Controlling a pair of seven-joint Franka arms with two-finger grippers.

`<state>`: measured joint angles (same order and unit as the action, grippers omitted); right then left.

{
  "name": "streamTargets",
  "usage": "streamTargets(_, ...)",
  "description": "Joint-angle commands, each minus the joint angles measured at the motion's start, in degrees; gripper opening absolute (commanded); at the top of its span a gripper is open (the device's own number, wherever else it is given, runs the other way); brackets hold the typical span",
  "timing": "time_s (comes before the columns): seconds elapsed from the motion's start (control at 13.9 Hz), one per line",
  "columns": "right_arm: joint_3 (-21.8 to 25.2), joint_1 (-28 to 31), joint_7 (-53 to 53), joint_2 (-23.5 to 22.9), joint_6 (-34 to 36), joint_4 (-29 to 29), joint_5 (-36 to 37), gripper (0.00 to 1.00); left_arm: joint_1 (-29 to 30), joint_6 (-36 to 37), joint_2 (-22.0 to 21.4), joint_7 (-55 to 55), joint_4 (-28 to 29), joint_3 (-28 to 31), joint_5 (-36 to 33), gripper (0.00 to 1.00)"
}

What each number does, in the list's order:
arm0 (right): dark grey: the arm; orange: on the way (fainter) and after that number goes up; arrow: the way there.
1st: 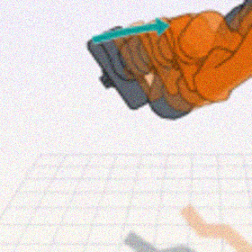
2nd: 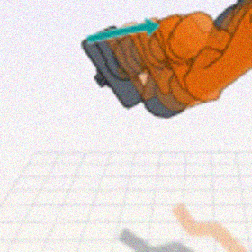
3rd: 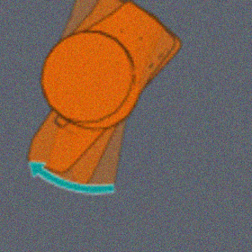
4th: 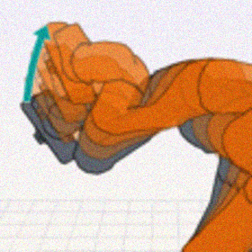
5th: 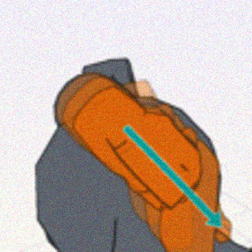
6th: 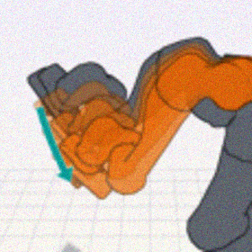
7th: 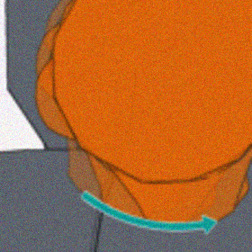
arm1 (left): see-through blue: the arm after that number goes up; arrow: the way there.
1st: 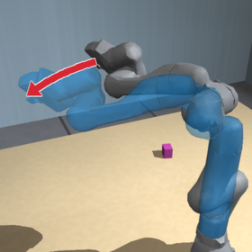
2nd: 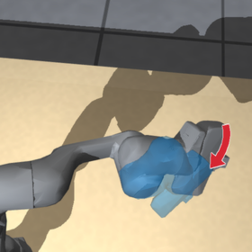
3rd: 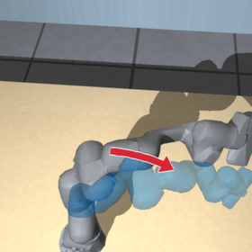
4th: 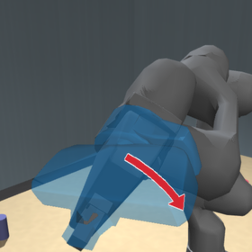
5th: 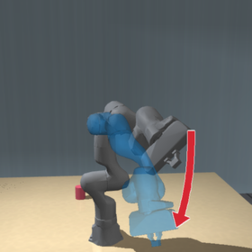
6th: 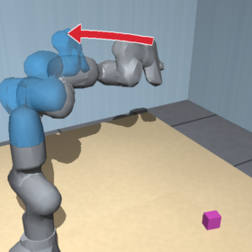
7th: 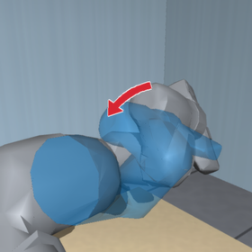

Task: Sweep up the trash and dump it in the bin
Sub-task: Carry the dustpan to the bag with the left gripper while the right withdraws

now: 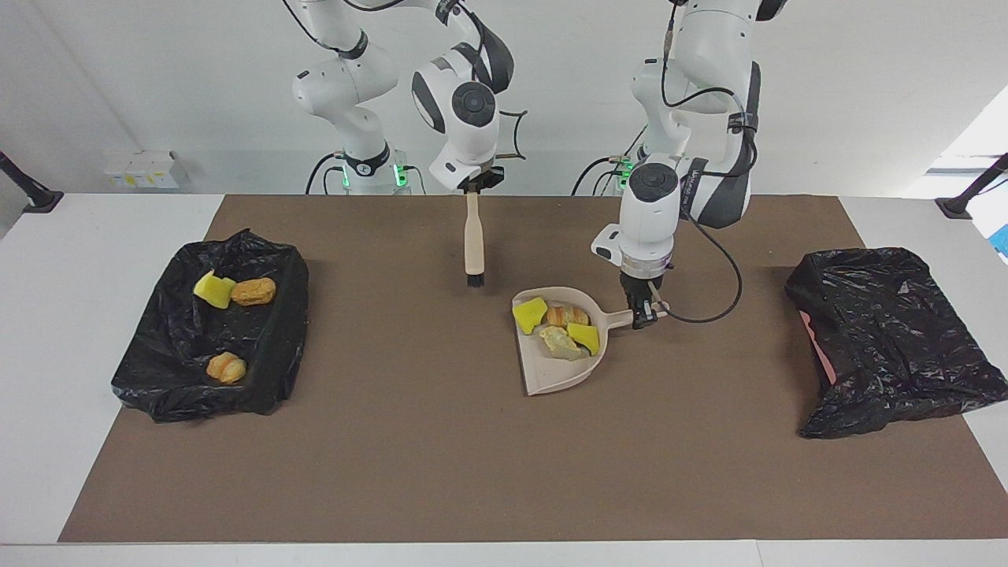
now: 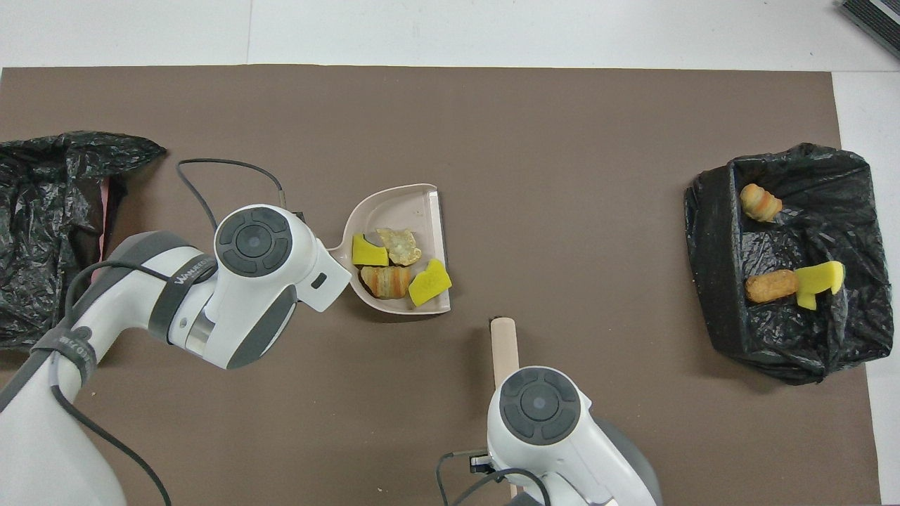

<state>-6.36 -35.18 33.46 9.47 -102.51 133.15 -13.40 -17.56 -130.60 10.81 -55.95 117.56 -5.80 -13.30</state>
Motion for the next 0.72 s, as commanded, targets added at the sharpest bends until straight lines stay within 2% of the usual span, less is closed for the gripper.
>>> streamTargets(0.0,0.1,1.2,-1.1,4.8,-4.4,7.1,0.9,0.0,3.6,0.3,0.1,-4.2,-1.9,0.0,0.1,0.0)
streamTargets(0.07,0.0,1.5,-1.9,5.9,-5.5,9.0,0.9,0.0,4.7,1.6,1.1,-6.2,-4.0,0.0,1.0,0.0)
streamTargets(0.29,-0.1,0.6,-1.0,5.6,-6.0,9.2,0.4,0.0,9.6,8.9,3.6,-16.0,-12.0,0.0,3.3,0.0)
streamTargets(0.65,-0.1,-4.0,2.9,2.7,-9.2,9.2,-0.2,0.0,18.5,17.6,3.7,-29.0,-21.3,0.0,8.2,0.0)
